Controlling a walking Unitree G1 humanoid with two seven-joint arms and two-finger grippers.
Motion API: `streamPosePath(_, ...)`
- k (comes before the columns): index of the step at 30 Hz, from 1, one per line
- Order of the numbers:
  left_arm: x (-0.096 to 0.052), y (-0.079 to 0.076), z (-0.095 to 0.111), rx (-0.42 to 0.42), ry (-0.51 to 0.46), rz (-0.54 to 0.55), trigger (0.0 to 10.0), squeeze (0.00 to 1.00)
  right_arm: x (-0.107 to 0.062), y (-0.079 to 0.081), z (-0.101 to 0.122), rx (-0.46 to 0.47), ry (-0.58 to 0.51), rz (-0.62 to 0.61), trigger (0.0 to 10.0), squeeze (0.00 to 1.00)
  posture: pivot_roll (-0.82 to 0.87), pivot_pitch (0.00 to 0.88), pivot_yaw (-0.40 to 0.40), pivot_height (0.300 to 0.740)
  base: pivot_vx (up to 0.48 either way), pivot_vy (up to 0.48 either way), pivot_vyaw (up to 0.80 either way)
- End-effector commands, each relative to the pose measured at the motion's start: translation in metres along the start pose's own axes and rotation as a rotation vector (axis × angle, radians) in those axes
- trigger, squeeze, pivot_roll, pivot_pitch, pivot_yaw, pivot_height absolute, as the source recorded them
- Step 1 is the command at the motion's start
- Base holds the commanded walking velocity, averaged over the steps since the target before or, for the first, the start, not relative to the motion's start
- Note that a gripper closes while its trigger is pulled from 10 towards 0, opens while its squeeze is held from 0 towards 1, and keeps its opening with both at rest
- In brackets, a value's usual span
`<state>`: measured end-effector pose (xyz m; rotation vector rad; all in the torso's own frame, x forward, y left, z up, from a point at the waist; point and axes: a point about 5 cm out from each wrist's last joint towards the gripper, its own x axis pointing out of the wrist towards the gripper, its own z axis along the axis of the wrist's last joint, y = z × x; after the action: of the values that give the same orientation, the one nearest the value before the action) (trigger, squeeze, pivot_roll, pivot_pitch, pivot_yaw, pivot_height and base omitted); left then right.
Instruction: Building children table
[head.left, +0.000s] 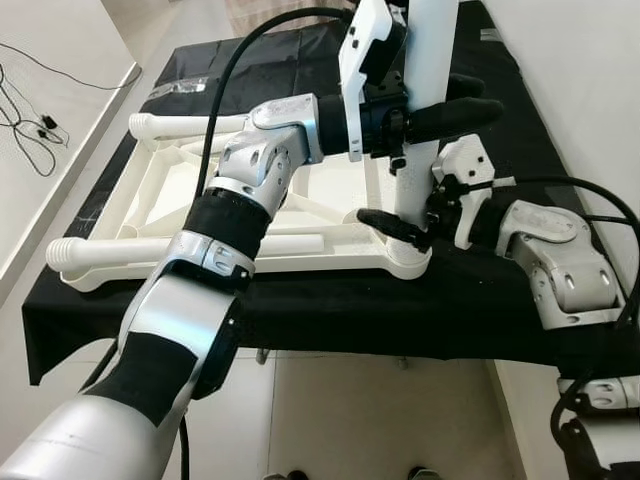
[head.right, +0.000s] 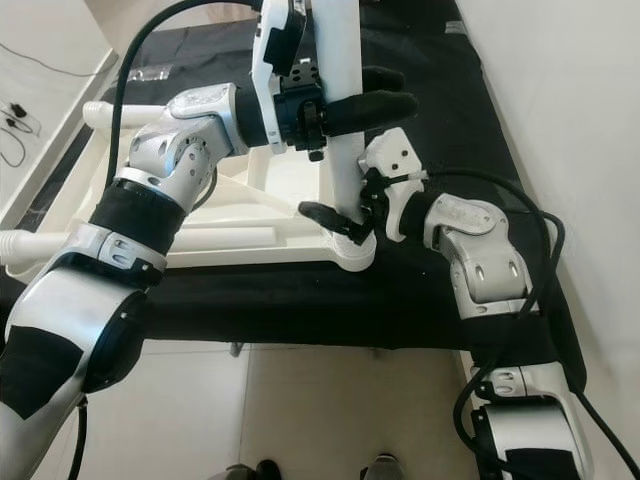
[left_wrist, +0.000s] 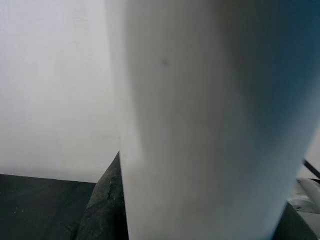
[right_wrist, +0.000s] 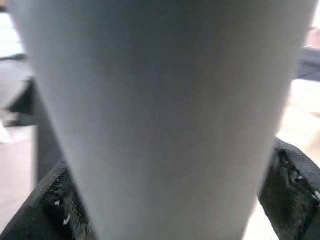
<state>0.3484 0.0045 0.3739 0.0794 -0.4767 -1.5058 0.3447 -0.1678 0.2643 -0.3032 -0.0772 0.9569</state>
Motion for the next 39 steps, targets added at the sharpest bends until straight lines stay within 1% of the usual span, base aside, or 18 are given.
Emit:
streamPosePath(1,0.013,-0.010,0.003,-0.017,-0.032,-0.097,0.0,0.00,0.014,0.011,-0.004,0.055,-0.008,0.113,7.6,0.00,-0.07,0.216,0.150,0.740,0.000,0.000,0.00)
streamPosePath(2,0.014,-0.010,0.004,-0.017,-0.032,-0.099,0.0,0.00,0.015,0.010,-0.005,0.061,-0.007,0.123,1.0,0.00,-0.07,0.216,0.152,0.740,0.000,0.000,0.00)
streamPosePath(3,0.014,-0.010,0.004,-0.016,-0.032,-0.102,0.0,0.00,0.015,0.010,-0.007,0.071,-0.009,0.138,0.0,0.00,-0.07,0.216,0.152,0.740,0.000,0.000,0.00)
streamPosePath(16,0.014,-0.012,0.002,-0.001,-0.022,-0.110,0.0,0.00,0.017,0.008,-0.018,0.104,-0.013,0.198,0.0,0.00,-0.06,0.211,0.150,0.740,0.000,0.000,0.00)
streamPosePath(17,0.014,-0.012,0.001,-0.004,-0.023,-0.108,0.1,0.75,0.017,0.009,-0.020,0.083,0.007,0.195,0.0,0.00,-0.06,0.213,0.151,0.740,0.000,0.000,0.00)
streamPosePath(18,0.014,-0.013,0.000,-0.018,-0.021,-0.106,1.9,1.00,0.018,0.009,-0.023,0.070,0.020,0.185,0.0,0.00,-0.06,0.214,0.149,0.740,0.000,0.000,0.00)
streamPosePath(19,0.014,-0.013,0.000,-0.018,-0.021,-0.106,1.9,1.00,0.018,0.009,-0.023,0.070,0.020,0.185,0.0,0.00,-0.06,0.214,0.149,0.740,0.000,0.000,0.00)
streamPosePath(20,0.014,-0.012,-0.002,-0.024,-0.016,-0.084,10.0,1.00,0.018,0.008,-0.024,0.055,0.030,0.150,0.0,0.00,-0.06,0.218,0.148,0.740,0.000,0.000,0.00)
streamPosePath(23,0.013,-0.010,-0.004,-0.025,-0.006,-0.049,10.0,1.00,0.019,0.008,-0.025,0.044,0.046,0.081,0.0,0.00,-0.07,0.220,0.140,0.740,0.000,0.000,0.00)
streamPosePath(24,0.013,-0.010,-0.004,-0.026,-0.006,-0.048,10.0,0.00,0.018,0.009,-0.029,0.023,0.090,0.011,0.0,0.00,-0.07,0.224,0.130,0.740,0.000,0.000,0.00)
streamPosePath(25,0.013,-0.010,-0.004,-0.026,-0.006,-0.048,10.0,0.00,0.018,0.009,-0.029,0.023,0.090,0.011,0.0,0.00,-0.07,0.224,0.130,0.740,0.000,0.000,0.00)
streamPosePath(26,0.013,-0.010,-0.005,-0.033,-0.012,-0.045,10.0,0.00,0.018,0.011,-0.039,0.004,0.177,-0.182,0.0,0.00,-0.08,0.231,0.112,0.740,0.000,0.000,0.00)
streamPosePath(27,0.012,-0.011,-0.005,-0.038,-0.017,-0.042,10.0,0.00,0.015,0.013,-0.047,0.021,0.232,-0.484,0.0,0.00,-0.08,0.231,0.101,0.740,0.000,0.000,0.00)
streamPosePath(28,0.012,-0.011,-0.005,-0.038,-0.017,-0.042,10.0,0.00,0.015,0.013,-0.047,0.021,0.232,-0.484,0.0,0.00,-0.08,0.231,0.101,0.740,0.000,0.000,0.00)
streamPosePath(30,0.010,-0.009,-0.004,-0.046,-0.024,-0.032,10.0,0.00,0.015,0.074,-0.069,0.179,0.279,-0.642,0.0,0.00,-0.08,0.253,0.119,0.740,0.000,0.000,0.00)
streamPosePath(31,0.009,-0.009,-0.004,-0.048,-0.025,-0.030,10.0,0.00,0.017,0.092,-0.072,0.244,0.272,-0.653,0.0,0.00,-0.08,0.253,0.119,0.740,0.000,0.000,0.00)
streamPosePath(33,0.008,-0.008,-0.004,-0.049,-0.025,-0.028,10.0,0.00,0.018,0.102,-0.073,0.276,0.264,-0.642,0.0,0.00,-0.08,0.253,0.119,0.740,0.000,0.000,0.00)
streamPosePath(39,0.008,-0.008,-0.005,-0.048,-0.021,-0.027,10.0,0.00,0.028,0.071,-0.060,0.210,0.187,-0.730,0.0,0.00,-0.07,0.231,0.121,0.740,0.000,0.000,0.00)
